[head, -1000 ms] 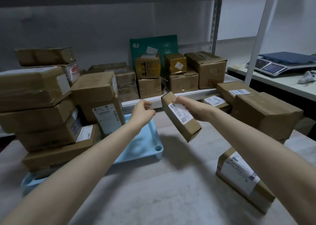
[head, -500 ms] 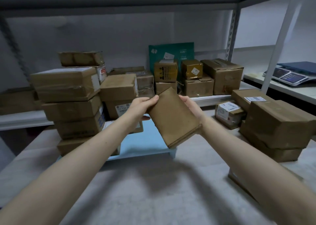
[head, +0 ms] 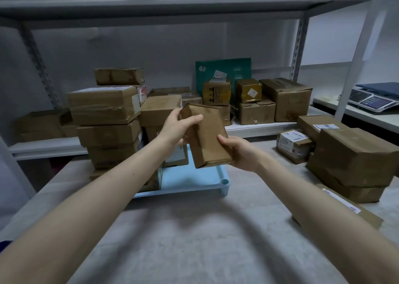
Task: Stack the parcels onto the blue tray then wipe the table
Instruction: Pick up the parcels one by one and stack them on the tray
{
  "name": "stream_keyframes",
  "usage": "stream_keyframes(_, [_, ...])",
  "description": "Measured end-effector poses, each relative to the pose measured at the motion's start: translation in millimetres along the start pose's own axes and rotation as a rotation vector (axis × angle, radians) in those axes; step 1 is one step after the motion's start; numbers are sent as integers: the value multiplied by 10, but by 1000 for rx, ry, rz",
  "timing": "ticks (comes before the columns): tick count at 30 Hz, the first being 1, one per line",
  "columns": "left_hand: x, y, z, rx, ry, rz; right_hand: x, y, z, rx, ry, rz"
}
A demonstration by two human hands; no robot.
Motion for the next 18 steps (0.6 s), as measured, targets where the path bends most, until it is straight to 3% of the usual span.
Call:
stream_keyframes(2, [-18,31,17,-6,24,5,-21,3,-11,-25,-91,-28])
stream_keyframes(5, [-44,43,111,-84,-85,-28,12,12,-79,-73,32,21])
stream_keyframes(7, [-58,49,201,-151,-132,-37,123,-5,-81,-202,235,180])
stream_keyframes(9, [-78,44,277,-207,-108,-31,366,77,-90,-367,482,464])
stream_keyframes(11, [-118,19,324,-237,-86,-32,560,227,-308,-328,634,715])
stream_keyframes(14, [-249,-10,352,-265,-86,-73,668,389,-660,-178,862,899])
stream_keyframes(18, [-361,8,371,-265,-49,-55,762,466,-747,-323,1127,1060])
Point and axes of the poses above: each hand's wrist, its own y-axis away from the middle knuckle, its own z-axis out of the back of the hand, x = y × z, the point moved 9 cm from there along -y, towards the middle knuckle, and after that the axes turned 6 degrees about -x, right-handed, at the moved point
